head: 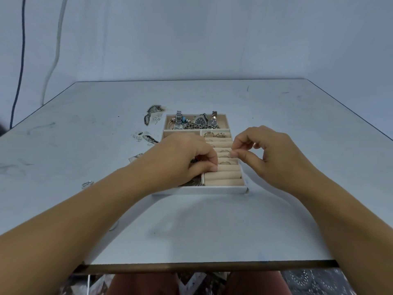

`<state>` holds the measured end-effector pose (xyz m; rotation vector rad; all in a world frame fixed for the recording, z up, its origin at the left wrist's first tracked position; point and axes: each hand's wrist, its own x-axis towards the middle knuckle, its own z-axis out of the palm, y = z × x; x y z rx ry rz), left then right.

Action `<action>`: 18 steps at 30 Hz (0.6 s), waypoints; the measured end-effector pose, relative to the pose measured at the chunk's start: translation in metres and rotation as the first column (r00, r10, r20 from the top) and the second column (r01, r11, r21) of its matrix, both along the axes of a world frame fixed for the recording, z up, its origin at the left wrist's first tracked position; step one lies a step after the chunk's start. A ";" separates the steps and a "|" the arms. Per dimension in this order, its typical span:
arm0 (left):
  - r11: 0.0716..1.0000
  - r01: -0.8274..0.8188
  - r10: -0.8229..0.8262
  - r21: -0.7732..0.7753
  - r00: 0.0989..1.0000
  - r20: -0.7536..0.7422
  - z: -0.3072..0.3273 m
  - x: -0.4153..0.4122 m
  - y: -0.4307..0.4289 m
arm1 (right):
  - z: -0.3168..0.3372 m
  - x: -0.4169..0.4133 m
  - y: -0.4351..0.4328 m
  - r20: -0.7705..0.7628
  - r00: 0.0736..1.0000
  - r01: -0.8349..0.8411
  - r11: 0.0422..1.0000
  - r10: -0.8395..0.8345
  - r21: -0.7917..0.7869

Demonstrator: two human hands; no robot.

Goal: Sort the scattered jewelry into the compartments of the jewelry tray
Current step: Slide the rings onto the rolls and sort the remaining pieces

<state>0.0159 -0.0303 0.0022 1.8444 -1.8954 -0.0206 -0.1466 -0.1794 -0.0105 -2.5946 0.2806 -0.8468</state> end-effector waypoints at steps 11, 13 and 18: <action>0.994 -0.082 0.086 0.072 0.995 -0.048 0.002 0.011 0.009 | 0.000 -0.001 0.004 -0.033 0.999 -0.031 0.998 0.033 0.047; 0.989 -0.128 0.130 0.078 0.991 -0.028 0.000 0.018 0.021 | 0.001 -0.001 0.004 -0.041 0.998 -0.035 0.998 0.038 0.060; 0.967 -0.209 0.213 0.144 0.977 -0.015 -0.017 0.022 0.038 | 0.001 0.000 0.008 -0.076 0.995 -0.052 0.995 0.059 0.085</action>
